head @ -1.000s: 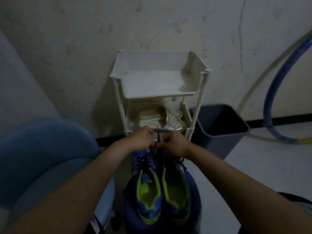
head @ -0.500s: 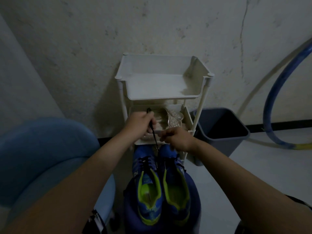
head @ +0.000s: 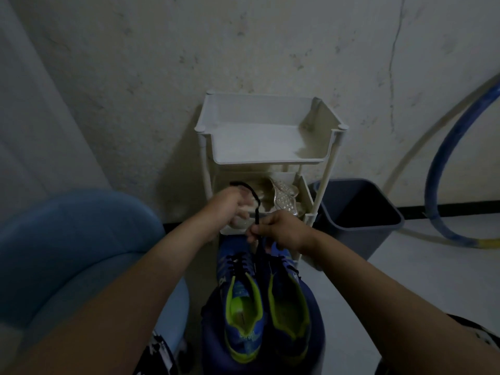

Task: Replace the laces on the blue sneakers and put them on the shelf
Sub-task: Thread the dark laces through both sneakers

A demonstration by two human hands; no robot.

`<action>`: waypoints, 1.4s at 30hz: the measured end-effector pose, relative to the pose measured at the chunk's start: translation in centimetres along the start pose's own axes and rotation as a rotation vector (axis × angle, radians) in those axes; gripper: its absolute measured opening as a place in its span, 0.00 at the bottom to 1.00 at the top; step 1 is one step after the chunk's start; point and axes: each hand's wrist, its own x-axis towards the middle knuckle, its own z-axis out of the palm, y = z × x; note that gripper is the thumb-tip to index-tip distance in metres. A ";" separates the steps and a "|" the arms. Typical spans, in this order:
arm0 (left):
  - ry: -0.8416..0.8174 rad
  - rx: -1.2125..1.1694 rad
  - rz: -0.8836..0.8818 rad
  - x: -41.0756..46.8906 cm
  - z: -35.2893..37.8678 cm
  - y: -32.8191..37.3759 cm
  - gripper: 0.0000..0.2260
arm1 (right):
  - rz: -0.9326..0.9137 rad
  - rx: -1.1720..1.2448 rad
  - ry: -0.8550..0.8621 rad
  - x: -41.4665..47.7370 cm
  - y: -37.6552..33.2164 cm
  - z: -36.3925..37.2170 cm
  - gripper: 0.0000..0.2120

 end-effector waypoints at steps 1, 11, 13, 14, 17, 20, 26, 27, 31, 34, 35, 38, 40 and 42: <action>-0.059 0.156 -0.044 0.1 0.1 -0.5 0.09 | -0.001 -0.014 0.014 0.1 0.1 0.0 0.13; -0.399 0.475 -0.056 1.7 2.1 -3.7 0.06 | -0.019 0.015 0.196 0.7 0.9 -0.4 0.17; -0.418 0.481 -0.080 2.1 2.0 -4.2 0.06 | -0.008 0.115 0.221 0.7 0.8 -0.4 0.16; -0.434 0.482 -0.079 2.2 2.1 -4.4 0.07 | -0.004 0.187 0.224 0.6 0.6 -0.5 0.14; -0.453 0.433 -0.043 2.1 2.3 -4.3 0.11 | -0.002 0.254 0.281 0.5 0.4 -1.2 0.13; -0.398 0.426 0.012 2.0 2.2 -3.5 0.13 | 0.048 -0.117 0.352 0.5 1.6 -2.0 0.15; -0.387 0.421 -0.003 1.2 3.0 -2.6 0.09 | 0.275 -0.515 0.250 -1.2 2.8 -2.5 0.19; -0.381 0.418 0.001 1.1 3.2 -2.5 0.09 | 0.246 -0.453 0.258 -1.6 2.6 -2.5 0.17; -0.336 0.388 0.045 0.9 4.0 -2.0 0.11 | 0.005 0.068 0.078 -2.4 1.5 -1.9 0.12; -0.326 0.364 0.066 1.0 4.3 -1.4 0.11 | -0.006 0.193 0.058 -2.7 2.0 -2.3 0.09; -0.305 0.362 0.068 1.1 4.2 -1.2 0.11 | 0.006 0.180 0.064 -2.8 2.2 -2.7 0.07; -0.200 0.383 0.104 1.5 3.5 -1.1 0.11 | 0.033 0.136 0.093 -3.1 3.3 -3.8 0.06; -0.129 0.487 0.105 1.7 2.5 -1.2 0.10 | 0.041 0.055 0.122 -3.3 3.7 -4.4 0.08; -0.078 0.684 0.071 2.0 1.1 -1.4 0.08 | 0.059 -0.072 0.123 -3.7 4.2 -4.8 0.10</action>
